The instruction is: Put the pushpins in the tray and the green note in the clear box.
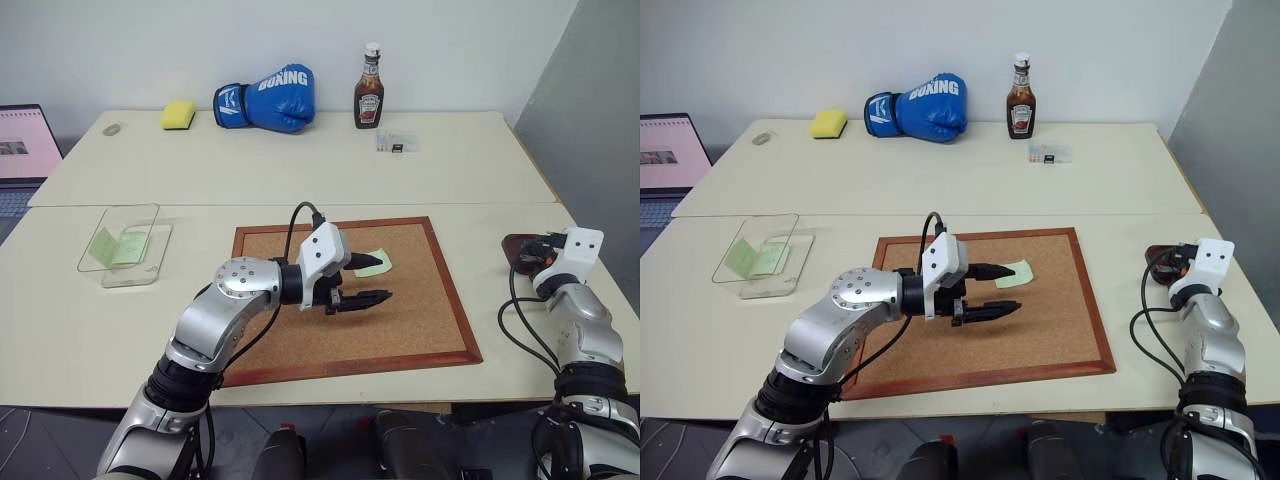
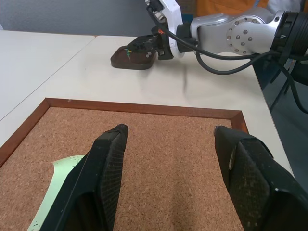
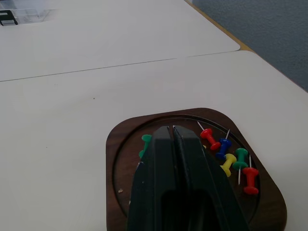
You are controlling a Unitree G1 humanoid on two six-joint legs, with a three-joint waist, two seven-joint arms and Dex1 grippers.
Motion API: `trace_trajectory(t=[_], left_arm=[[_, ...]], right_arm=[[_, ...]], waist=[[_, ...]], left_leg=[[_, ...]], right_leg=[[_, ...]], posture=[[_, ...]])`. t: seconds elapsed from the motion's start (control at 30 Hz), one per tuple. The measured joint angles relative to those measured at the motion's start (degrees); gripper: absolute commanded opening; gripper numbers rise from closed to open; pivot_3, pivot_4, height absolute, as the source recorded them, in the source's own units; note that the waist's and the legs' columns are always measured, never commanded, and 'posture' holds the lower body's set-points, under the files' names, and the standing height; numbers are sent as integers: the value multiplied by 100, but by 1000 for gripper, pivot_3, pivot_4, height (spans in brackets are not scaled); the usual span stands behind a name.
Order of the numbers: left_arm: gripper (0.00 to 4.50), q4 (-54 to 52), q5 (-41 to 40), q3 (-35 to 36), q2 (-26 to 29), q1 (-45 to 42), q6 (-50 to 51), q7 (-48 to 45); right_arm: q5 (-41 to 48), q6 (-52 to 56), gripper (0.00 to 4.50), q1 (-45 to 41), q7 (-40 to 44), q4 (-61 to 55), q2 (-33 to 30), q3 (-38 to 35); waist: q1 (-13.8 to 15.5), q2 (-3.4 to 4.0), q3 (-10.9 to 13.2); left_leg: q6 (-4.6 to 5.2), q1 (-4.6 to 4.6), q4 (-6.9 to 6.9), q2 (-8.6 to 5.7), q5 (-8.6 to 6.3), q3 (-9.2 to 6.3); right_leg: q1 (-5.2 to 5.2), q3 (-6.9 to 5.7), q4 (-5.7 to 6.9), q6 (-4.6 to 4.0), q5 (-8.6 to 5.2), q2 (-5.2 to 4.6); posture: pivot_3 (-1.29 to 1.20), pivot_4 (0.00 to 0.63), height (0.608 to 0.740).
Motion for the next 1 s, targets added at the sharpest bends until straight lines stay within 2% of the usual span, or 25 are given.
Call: trace_trajectory(t=[0.13, 0.23, 0.7, 1.0], left_arm=[[3038, 2, 0, 0, 18, 0, 0, 1], [3099, 1, 0, -2, 18, 0, 0, 3], [3099, 2, 0, -2, 20, 2, 0, 18], [3099, 19, -1, -2, 26, 4, 0, 16]], right_arm=[[3, 0, 0, 16, 0, -22, 0, 0], [4, 0, 488, 16, -1, -24, -1, 0], [3, 15, 488, 44, -54, -34, -3, -4], [214, 160, 488, 56, -92, -662, 3, -40]], waist=[[0, 0, 0], [0, 0, 0], [-1, 0, 0], [-1, 0, 0]], left_leg=[[0, 0, 0, 0, 0, 0], [0, 0, 0, 0, 0, 0], [0, -1, -1, 0, 0, 1], [0, -1, -1, 0, 0, 1]], right_leg=[[0, 0, 0, 0, 0, 0], [0, 0, 0, 0, 0, 0], [-2, 1, 0, 0, 0, 0], [-2, 1, 0, 0, 0, 0]], posture=[[0, 150, 740], [0, 150, 740], [0, 150, 740], [0, 150, 740]])
